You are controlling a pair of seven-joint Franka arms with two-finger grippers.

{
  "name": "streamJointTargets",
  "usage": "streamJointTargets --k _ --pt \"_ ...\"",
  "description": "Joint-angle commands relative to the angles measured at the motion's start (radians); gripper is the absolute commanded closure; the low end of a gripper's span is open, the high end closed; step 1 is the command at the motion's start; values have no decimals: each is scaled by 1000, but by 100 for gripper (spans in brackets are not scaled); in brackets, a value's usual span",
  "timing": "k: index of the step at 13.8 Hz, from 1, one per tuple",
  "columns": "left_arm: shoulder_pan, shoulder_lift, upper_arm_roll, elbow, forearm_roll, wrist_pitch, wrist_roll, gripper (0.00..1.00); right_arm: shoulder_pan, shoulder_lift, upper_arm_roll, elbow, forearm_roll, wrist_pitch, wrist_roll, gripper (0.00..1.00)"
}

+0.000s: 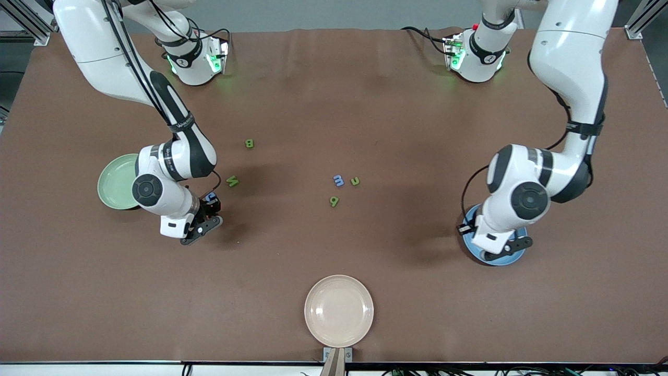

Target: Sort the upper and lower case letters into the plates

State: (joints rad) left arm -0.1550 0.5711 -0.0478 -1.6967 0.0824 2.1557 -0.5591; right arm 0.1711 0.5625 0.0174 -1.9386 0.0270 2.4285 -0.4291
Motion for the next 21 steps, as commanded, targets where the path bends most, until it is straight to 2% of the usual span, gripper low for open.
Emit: streamJointTargets --k 1,2,3,4,5,8,10,13,16,18,21 --pt "54 24 -9 -18 19 3 48 95 -41 -65 0 41 4 -139 -23 84" --pt "66 36 -7 -15 23 7 48 89 -60 -82 0 65 2 -207 -42 84" --pt "80 47 -9 -12 43 18 48 78 -82 -108 0 75 2 -262 -72 84" --pt "86 55 -9 -12 57 26 47 47 -114 -137 0 64 2 -288 -89 84" --pt "87 56 -9 -12 57 27 41 0 -149 -171 0 49 2 -331 -109 84" --pt "77 50 -10 -14 56 24 25 0 -275 -255 0 -22 -10 -384 -181 84" --pt "66 33 -20 -3 48 16 -16 0 -387 -266 0 -43 -50 -384 -290 83" --pt "52 19 -118 -5 46 15 -158 0 -516 -256 0 -48 -56 -361 -460 83" --pt "32 23 -216 -12 46 15 -310 0 -558 -248 1 -112 -79 -226 -505 83" --pt "-38 23 -233 -27 46 15 -373 1 -555 -248 1 -210 -78 -85 -505 83" --pt "-159 33 -233 -29 46 26 -432 2 -550 -222 3 -226 -78 -46 -507 83"
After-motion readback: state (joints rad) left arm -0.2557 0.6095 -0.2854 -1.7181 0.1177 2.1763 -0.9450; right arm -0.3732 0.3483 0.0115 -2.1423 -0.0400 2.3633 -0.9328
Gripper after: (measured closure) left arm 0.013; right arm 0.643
